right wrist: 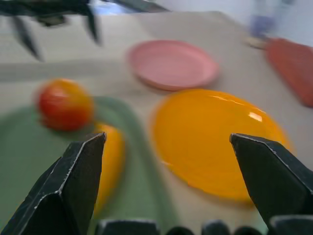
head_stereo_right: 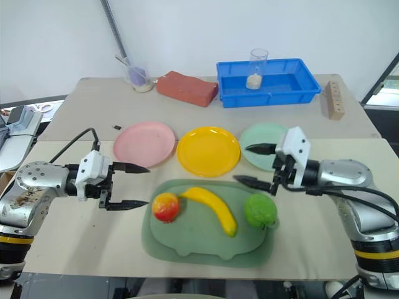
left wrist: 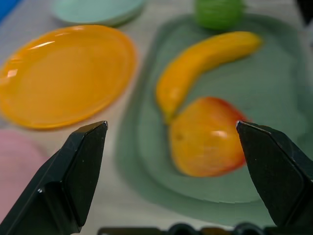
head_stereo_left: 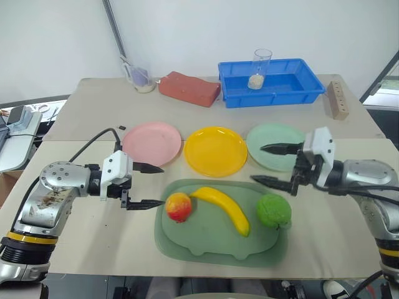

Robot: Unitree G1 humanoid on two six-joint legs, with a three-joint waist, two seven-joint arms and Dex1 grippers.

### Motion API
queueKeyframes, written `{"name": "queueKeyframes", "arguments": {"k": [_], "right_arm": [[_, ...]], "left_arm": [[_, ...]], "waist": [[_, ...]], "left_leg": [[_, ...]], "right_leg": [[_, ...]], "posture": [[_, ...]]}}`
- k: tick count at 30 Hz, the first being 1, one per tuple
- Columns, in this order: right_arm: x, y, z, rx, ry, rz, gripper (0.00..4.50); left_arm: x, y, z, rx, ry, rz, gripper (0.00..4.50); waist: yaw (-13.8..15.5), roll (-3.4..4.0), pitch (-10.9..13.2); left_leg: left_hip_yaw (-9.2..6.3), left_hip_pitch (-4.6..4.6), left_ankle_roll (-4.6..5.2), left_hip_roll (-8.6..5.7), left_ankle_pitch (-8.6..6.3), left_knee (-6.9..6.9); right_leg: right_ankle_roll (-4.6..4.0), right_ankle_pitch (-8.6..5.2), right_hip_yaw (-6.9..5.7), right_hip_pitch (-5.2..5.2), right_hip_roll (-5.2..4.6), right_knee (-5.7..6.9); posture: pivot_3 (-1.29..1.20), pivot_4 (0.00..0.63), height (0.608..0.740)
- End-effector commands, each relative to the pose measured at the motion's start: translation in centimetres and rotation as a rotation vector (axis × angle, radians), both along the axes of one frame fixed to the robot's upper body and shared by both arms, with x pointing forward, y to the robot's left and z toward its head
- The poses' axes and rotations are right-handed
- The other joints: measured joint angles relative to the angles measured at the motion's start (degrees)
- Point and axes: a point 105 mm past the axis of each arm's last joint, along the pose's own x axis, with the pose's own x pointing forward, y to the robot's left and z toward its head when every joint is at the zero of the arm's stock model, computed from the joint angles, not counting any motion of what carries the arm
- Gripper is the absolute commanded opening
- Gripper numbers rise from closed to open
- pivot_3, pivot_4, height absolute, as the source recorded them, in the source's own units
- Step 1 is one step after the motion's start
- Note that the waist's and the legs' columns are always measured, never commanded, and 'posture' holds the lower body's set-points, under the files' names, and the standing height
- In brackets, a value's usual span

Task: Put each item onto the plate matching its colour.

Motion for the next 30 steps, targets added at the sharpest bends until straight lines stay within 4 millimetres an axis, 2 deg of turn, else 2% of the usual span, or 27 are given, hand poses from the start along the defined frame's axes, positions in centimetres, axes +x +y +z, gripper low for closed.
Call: {"name": "queueKeyframes", "arguments": {"k": [1,6,11,17,22,27,30], "right_arm": [[-2.3,1.8,0.5,-0.026,-0.003,0.131,4.49],[-3.9,2.7,-0.8,-0.066,0.024,0.207,4.49],[-4.4,3.3,-0.4,-0.053,0.020,0.223,4.49],[-4.0,3.8,0.4,-0.033,0.005,0.219,4.49],[-3.9,3.8,0.4,-0.036,-0.002,0.214,4.49],[-3.8,3.9,0.4,-0.029,-0.002,0.210,4.50],[-3.6,3.9,0.5,-0.024,-0.006,0.208,4.50]], "left_arm": [[-0.6,-1.0,0.0,-0.005,-0.011,-0.064,4.50],[-0.9,-2.4,-2.3,-0.003,0.000,-0.098,4.50],[0.2,-3.7,-3.6,-0.041,-0.012,-0.065,4.50],[0.7,-4.2,-5.5,-0.016,-0.035,-0.067,4.50],[0.8,-4.2,-6.0,-0.004,-0.043,-0.064,4.50],[1.0,-4.3,-5.5,-0.034,-0.044,-0.050,3.21],[1.3,-4.0,-5.1,-0.040,-0.047,-0.030,3.19]], "waist": [[0.26,-0.01,0.00],[1.07,-0.04,0.00],[1.18,-0.05,0.00],[1.04,-0.08,-0.03],[1.11,-0.07,-0.04],[1.11,-0.07,-0.04],[1.10,-0.07,-0.05]], "left_leg": [[0.05,-0.03,0.00,0.01,0.00,0.00],[0.14,-0.11,-0.01,0.06,0.00,0.05],[0.16,-0.22,0.01,0.08,0.01,0.10],[0.12,-0.18,0.03,0.08,0.02,0.15],[0.12,-0.18,0.03,0.08,0.02,0.15],[0.13,-0.18,0.03,0.08,0.02,0.16],[0.13,-0.18,0.03,0.08,0.02,0.16]], "right_leg": [[-0.01,0.01,0.01,-0.04,-0.02,-0.02],[-0.11,0.06,0.03,-0.23,-0.04,-0.06],[-0.19,0.15,0.04,-0.37,0.06,0.03],[-0.15,0.18,0.04,-0.37,0.10,0.05],[-0.13,0.19,0.04,-0.37,0.11,0.07],[-0.12,0.20,0.03,-0.37,0.11,0.08],[-0.11,0.20,0.03,-0.37,0.12,0.10]], "posture": [[0.00,0.150,0.740],[0.00,0.150,0.740],[0.00,0.150,0.740],[0.00,0.150,0.740],[0.00,0.150,0.740],[0.00,0.150,0.740],[0.00,0.150,0.740]]}}
